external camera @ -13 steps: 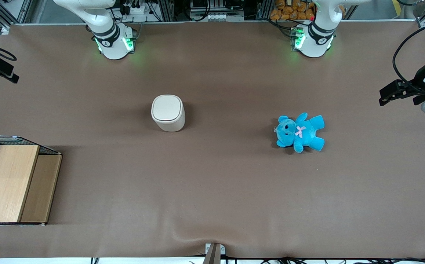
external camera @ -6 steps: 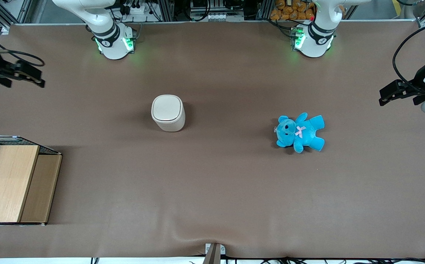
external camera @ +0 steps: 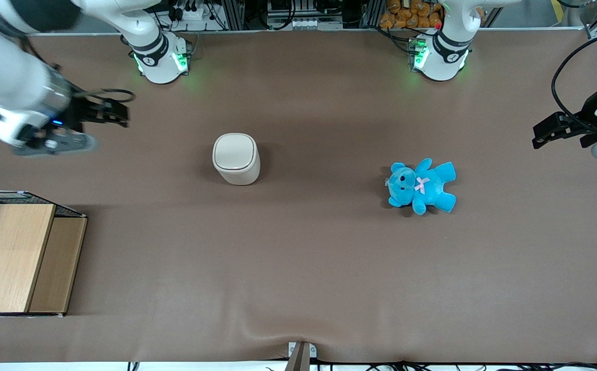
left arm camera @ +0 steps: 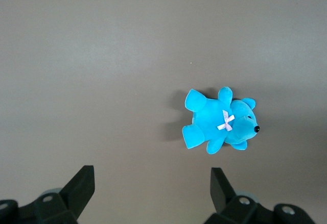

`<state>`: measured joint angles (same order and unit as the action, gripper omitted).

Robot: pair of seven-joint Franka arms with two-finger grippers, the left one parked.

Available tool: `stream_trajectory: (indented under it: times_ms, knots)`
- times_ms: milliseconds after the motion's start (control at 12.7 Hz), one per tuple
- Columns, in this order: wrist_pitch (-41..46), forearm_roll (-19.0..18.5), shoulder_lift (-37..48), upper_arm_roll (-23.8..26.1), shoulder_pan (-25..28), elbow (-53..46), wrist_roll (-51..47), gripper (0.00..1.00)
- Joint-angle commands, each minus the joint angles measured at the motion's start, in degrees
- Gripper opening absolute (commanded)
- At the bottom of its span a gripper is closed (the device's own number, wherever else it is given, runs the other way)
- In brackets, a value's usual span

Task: Open trash can with right arm
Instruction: 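Move the right gripper to the white trash can's lid edge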

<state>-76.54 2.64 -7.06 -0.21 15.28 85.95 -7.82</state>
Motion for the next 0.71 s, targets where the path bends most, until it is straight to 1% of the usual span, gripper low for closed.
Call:
stream_trajectory:
  times_ms: [0,79,237,553,632]
  knots:
    - [-0.45,3.42,-2.68,-0.59,3.07,1.76,-4.65,0.06]
    - [-0.45,3.6,-4.08,-0.59,4.65,2.02,-5.36,0.0]
    - [-1.41,3.86,-7.24,-0.59,7.38,2.99,-7.55,0.0]
    - [-12.9,7.46,-7.53,-0.58,11.42,13.43,-10.02,0.0]
    - [-15.63,7.47,-7.61,-0.59,12.74,15.11,-11.77,0.0]
